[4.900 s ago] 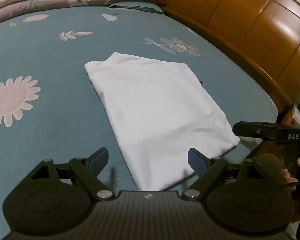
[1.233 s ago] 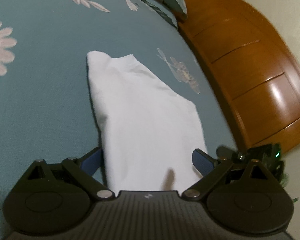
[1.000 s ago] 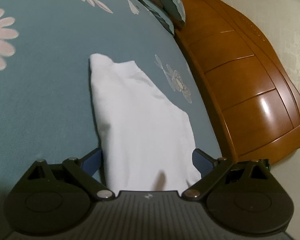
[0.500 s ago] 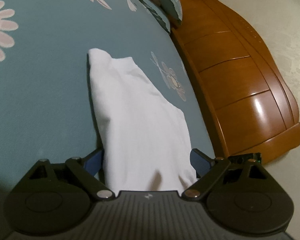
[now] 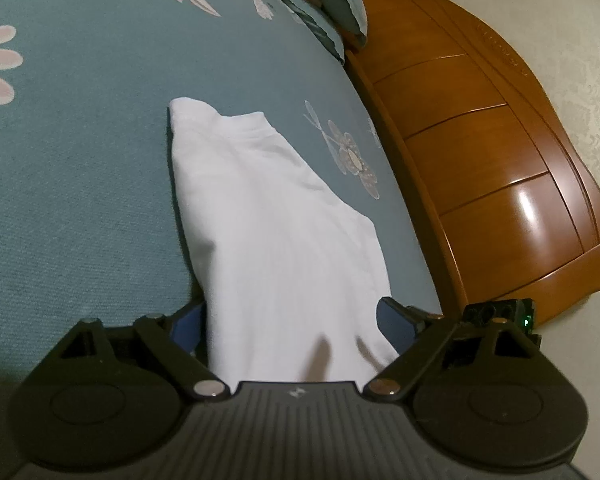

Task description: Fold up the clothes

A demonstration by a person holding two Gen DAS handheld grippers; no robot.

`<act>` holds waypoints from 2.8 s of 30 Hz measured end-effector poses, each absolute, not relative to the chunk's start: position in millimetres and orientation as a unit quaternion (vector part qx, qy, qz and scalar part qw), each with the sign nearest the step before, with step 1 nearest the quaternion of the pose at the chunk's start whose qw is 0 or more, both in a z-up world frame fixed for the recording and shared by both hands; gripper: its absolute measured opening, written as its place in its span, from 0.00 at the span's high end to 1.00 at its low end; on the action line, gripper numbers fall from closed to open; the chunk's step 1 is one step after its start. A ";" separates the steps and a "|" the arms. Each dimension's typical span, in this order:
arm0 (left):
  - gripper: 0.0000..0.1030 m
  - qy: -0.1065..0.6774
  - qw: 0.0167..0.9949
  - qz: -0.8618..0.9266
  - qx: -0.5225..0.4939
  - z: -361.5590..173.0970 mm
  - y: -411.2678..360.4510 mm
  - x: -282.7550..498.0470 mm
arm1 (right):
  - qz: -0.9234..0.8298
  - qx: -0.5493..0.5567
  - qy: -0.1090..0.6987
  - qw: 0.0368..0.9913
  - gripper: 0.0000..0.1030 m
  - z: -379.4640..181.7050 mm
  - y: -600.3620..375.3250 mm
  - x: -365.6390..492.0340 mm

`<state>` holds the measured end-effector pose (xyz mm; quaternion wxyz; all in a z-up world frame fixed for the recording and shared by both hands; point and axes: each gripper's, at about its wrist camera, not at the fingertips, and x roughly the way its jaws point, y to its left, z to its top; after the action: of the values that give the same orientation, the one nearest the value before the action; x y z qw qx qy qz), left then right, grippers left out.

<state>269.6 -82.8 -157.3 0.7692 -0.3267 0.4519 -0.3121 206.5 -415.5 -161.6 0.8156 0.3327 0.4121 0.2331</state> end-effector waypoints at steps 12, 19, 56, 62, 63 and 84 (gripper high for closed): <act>0.69 0.463 0.795 -0.250 -0.301 -161.6 -73.5 266.4 | 0.174 0.350 0.417 0.821 0.79 -179.5 -437.9 198.5; 0.71 0.457 0.810 -0.236 -0.283 -157.7 -79.0 261.5 | 0.161 0.339 0.409 0.831 0.80 -178.3 -433.4 193.3; 0.82 0.399 0.830 -0.361 -0.147 -55.9 -242.1 283.1 | 0.043 0.173 0.322 0.930 0.81 -71.2 -508.0 170.7; 0.84 0.410 0.820 -0.369 -0.153 -67.0 -273.6 300.1 | 0.030 0.161 0.353 0.921 0.82 -86.8 -544.8 187.8; 0.84 0.412 0.821 -0.365 -0.151 -70.4 -272.8 299.6 | 0.035 0.164 0.357 0.919 0.82 -89.2 -548.8 188.1; 0.48 0.514 0.751 -0.316 -0.269 -151.0 -226.8 309.7 | 0.078 0.364 0.351 0.859 0.36 -155.7 -607.6 155.5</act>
<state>309.7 -226.8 -151.0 0.7506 -0.2687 0.5142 -0.3162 155.5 -607.6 -155.7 0.8590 0.3643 0.3513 0.0779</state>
